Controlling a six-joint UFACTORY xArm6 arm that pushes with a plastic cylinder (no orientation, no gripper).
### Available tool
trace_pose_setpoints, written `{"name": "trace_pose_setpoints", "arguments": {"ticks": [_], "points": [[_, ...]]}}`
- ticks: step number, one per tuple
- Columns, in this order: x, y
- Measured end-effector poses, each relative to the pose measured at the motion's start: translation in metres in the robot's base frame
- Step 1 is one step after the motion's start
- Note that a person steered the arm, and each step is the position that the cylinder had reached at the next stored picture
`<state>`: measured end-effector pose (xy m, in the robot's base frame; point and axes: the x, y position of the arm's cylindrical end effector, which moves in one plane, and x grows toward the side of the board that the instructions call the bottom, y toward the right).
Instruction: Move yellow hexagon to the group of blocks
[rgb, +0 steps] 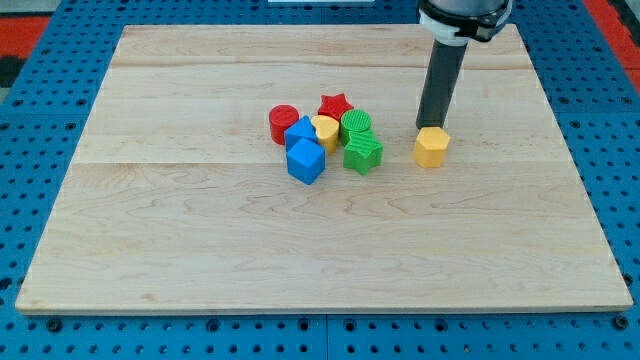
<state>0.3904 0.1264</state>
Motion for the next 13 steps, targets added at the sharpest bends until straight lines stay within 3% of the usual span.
{"name": "trace_pose_setpoints", "arguments": {"ticks": [5, 6, 8, 10, 13], "points": [[0.057, 0.003], [0.064, 0.039], [0.11, 0.048], [0.085, 0.058], [0.094, 0.041]]}}
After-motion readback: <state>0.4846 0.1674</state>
